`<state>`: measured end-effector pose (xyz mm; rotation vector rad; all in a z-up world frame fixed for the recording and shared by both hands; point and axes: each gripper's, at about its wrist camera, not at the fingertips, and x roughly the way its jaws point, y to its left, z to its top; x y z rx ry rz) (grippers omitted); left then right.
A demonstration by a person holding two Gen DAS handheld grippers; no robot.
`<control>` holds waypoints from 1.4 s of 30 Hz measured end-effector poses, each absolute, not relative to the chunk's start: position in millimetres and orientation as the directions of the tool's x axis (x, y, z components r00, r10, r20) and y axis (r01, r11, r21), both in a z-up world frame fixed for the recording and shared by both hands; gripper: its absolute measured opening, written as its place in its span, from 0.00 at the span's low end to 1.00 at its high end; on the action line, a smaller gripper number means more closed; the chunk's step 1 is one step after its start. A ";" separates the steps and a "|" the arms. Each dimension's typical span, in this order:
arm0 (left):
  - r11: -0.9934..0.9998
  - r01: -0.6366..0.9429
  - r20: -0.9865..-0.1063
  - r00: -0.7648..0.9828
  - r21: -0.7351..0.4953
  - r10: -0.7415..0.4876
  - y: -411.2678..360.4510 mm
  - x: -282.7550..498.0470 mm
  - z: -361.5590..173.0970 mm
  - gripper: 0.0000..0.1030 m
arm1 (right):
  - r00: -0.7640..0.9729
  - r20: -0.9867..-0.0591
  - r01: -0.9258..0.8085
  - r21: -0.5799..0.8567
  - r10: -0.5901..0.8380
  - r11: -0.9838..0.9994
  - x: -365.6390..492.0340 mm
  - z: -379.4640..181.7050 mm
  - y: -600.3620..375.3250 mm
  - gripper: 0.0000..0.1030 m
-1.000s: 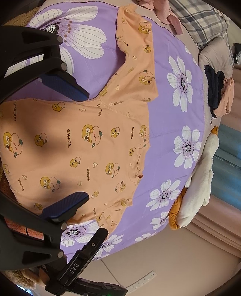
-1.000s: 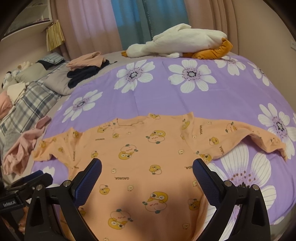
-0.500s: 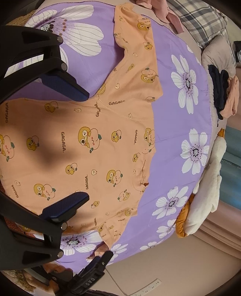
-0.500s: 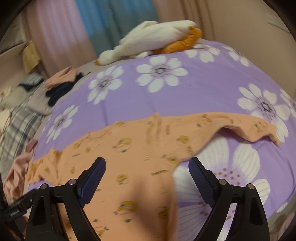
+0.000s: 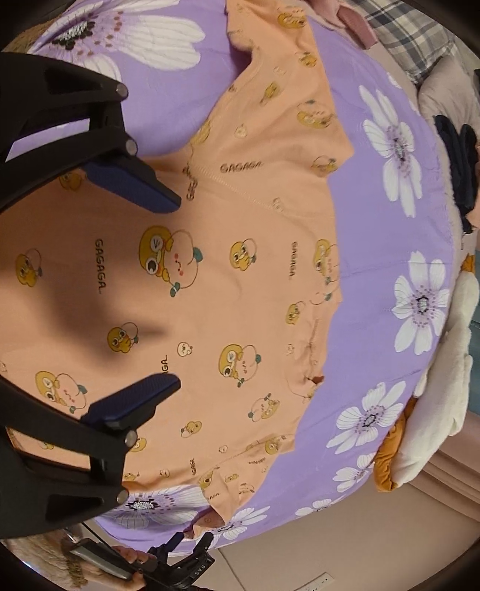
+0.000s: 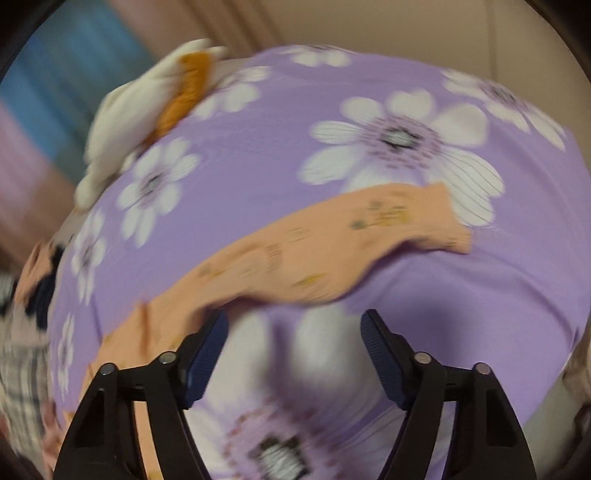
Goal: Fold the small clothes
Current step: 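Reach the right gripper to the onesie sleeve edge and grasp it, then lift the held sleeve with the right gripper and fold it across the body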
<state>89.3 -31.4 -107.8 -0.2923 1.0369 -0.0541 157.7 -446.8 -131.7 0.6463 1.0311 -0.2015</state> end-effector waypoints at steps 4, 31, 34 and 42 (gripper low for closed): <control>0.960 -0.102 -0.861 0.474 -0.262 -0.185 -35.2 96.1 -122.6 0.71 | 0.508 -0.854 0.557 0.426 0.114 0.713 156.7 -151.0 -488.1 0.66; 0.966 -0.123 -0.886 0.439 -0.227 -0.152 -40.4 108.0 -138.9 0.71 | 0.598 -0.801 0.545 0.383 -0.025 0.746 223.1 -145.5 -567.6 0.06; 0.963 -0.130 -0.886 0.437 -0.236 -0.158 -39.5 108.3 -138.5 0.71 | 0.605 -0.796 0.562 0.416 -0.013 0.715 219.0 -145.2 -575.2 0.06; 0.957 -0.132 -0.868 0.467 -0.257 -0.168 -36.1 105.4 -127.2 0.71 | 0.643 -0.758 0.496 0.302 -0.111 0.814 228.0 -96.9 -535.8 0.06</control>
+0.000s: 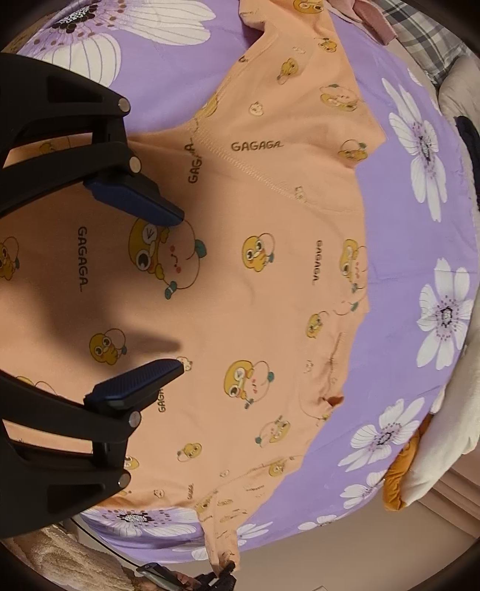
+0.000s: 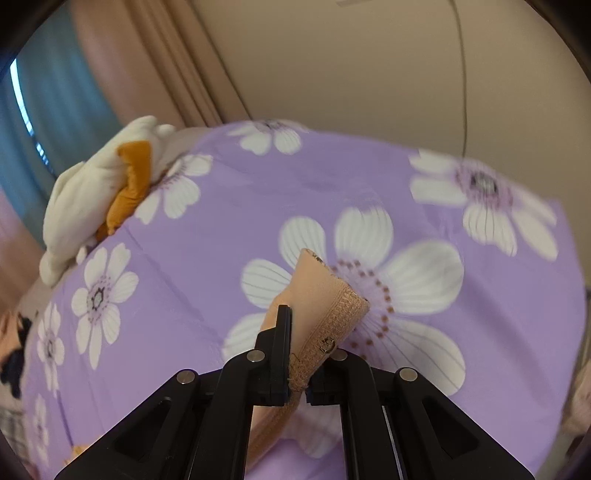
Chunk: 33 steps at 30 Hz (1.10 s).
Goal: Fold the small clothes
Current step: 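Lift the held sleeve with the right gripper and fold it across the body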
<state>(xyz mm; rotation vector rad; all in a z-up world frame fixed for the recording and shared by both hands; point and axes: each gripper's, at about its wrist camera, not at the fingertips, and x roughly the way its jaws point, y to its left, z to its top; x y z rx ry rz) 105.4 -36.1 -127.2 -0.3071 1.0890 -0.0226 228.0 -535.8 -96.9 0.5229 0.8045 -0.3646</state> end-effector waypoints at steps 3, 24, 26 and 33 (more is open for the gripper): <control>0.954 -0.136 -0.859 0.482 -0.269 -0.173 -33.5 103.7 -121.2 0.71 | 0.655 -0.740 0.473 0.241 -0.155 0.848 232.9 -79.8 -517.9 0.06; 0.951 -0.149 -0.808 0.572 -0.270 -0.140 -17.3 82.1 -90.1 0.71 | 0.725 -0.688 0.100 0.151 0.032 0.984 243.9 -28.8 -364.6 0.06; 0.950 -0.153 -0.807 0.575 -0.271 -0.138 -15.3 80.5 -89.3 0.71 | 0.723 -0.688 0.054 0.148 0.064 0.987 241.3 -27.5 -347.1 0.06; 0.946 -0.168 -0.801 0.583 -0.279 -0.133 -5.2 73.7 -89.4 0.71 | 0.691 -0.699 -0.100 0.159 0.183 0.982 235.8 -26.2 -289.0 0.06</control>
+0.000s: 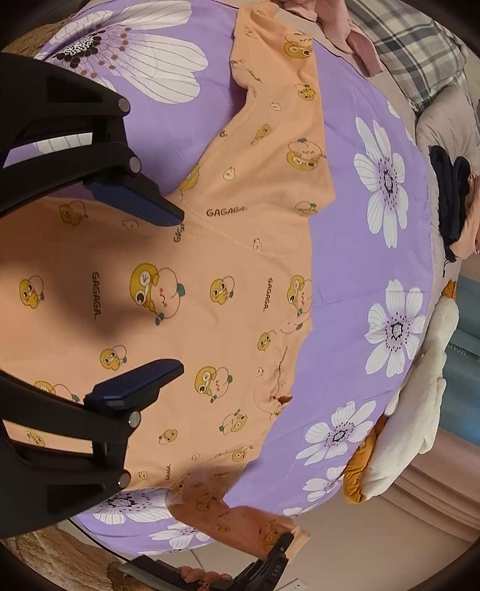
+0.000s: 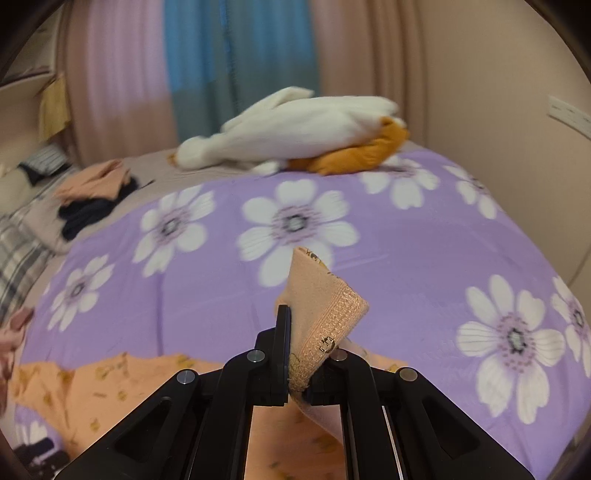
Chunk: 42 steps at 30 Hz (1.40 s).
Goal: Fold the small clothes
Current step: 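Lift the held sleeve with the right gripper and fold it across the body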
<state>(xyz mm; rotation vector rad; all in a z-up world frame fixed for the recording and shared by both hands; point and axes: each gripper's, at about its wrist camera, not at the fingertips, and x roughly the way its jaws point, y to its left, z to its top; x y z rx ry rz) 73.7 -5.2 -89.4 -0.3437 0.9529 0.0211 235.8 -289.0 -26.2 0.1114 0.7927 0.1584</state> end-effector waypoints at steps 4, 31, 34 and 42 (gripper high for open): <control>0.941 -0.183 -0.800 0.587 -0.284 -0.127 2.4 70.5 -89.3 0.71 | 0.658 -0.716 -0.171 0.162 0.235 0.972 231.2 -31.0 -255.0 0.06; 0.926 -0.227 -0.820 0.557 -0.302 -0.131 25.0 60.2 -106.9 0.71 | 0.347 -0.892 -0.413 0.132 0.290 0.901 182.9 -124.5 -101.0 0.06; 0.924 -0.233 -0.824 0.552 -0.303 -0.130 26.9 60.7 -109.1 0.72 | 0.331 -0.899 -0.415 0.134 0.287 0.900 181.7 -131.4 -98.7 0.07; 0.917 -0.216 -0.814 0.555 -0.337 -0.169 25.2 64.9 -107.3 0.73 | 0.289 -0.842 -0.429 0.312 0.455 0.848 174.6 -103.1 -117.2 0.45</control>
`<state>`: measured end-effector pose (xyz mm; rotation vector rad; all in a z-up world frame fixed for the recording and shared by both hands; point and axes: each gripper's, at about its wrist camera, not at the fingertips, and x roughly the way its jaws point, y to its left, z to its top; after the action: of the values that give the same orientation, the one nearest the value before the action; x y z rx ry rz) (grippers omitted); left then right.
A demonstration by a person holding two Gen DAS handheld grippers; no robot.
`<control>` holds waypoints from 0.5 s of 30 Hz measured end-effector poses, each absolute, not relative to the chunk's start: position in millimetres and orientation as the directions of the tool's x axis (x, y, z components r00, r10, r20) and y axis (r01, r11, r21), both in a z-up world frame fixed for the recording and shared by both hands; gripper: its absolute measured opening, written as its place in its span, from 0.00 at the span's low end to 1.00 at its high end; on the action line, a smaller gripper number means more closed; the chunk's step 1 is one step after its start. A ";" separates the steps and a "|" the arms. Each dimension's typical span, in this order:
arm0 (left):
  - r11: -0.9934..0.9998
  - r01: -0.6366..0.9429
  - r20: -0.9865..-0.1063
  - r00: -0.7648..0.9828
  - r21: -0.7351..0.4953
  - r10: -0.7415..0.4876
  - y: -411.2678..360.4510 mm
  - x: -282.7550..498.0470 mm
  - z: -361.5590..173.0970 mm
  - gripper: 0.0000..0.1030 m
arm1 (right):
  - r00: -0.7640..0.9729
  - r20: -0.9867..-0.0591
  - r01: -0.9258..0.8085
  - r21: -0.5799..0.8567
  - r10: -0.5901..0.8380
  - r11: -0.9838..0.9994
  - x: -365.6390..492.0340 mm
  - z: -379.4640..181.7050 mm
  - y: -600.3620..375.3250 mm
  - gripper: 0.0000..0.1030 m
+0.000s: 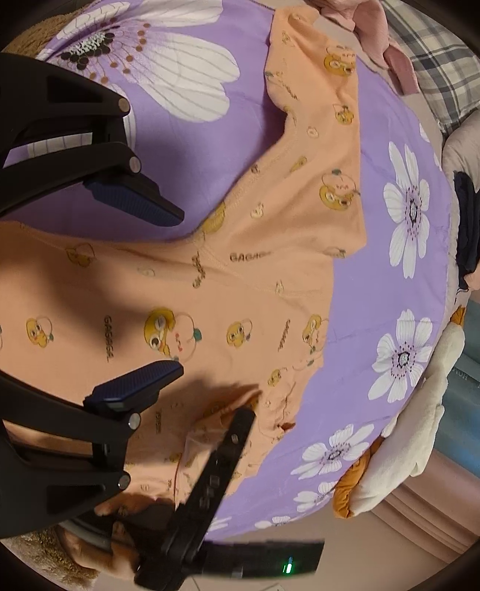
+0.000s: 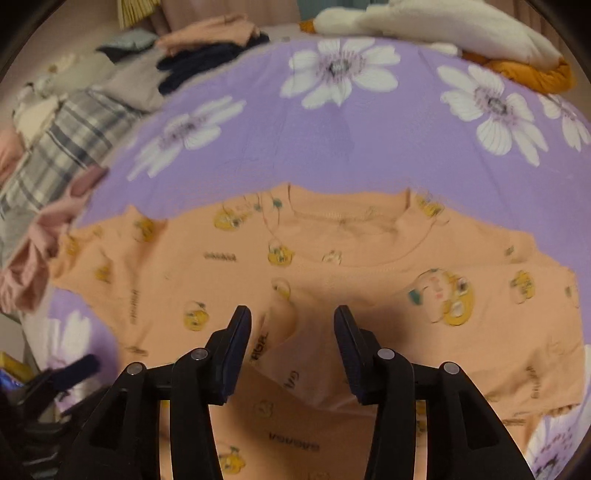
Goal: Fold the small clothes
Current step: 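Lift the held sleeve with the right gripper and fold it across the body, then open the right gripper releasing the sleeve while the left gripper pinches the folded edge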
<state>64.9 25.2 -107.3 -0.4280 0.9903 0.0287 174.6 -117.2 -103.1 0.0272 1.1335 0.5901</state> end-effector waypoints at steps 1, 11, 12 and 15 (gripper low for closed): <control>0.915 -0.209 -0.812 0.555 -0.346 -0.180 24.1 67.1 -106.5 0.73 | 0.307 -0.830 -0.422 0.319 0.465 0.848 173.6 -95.3 -125.3 0.46; 0.889 -0.092 -0.781 0.524 -0.449 -0.340 -15.7 122.2 -109.2 0.73 | 0.496 -0.791 -0.130 0.340 0.357 0.932 166.7 -70.4 -248.6 0.57; 0.890 -0.088 -0.783 0.520 -0.448 -0.342 -21.5 130.3 -111.5 0.72 | 0.502 -0.793 -0.103 0.342 0.346 0.934 164.4 -71.8 -258.9 0.57; 0.892 -0.077 -0.792 0.497 -0.446 -0.353 -38.6 151.0 -118.9 0.71 | 0.508 -0.799 -0.026 0.360 0.323 0.933 158.9 -79.4 -289.9 0.57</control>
<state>151.0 -38.6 -118.9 -0.4601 1.0462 -0.1747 158.9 -289.9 -79.4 0.3210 1.0207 0.2148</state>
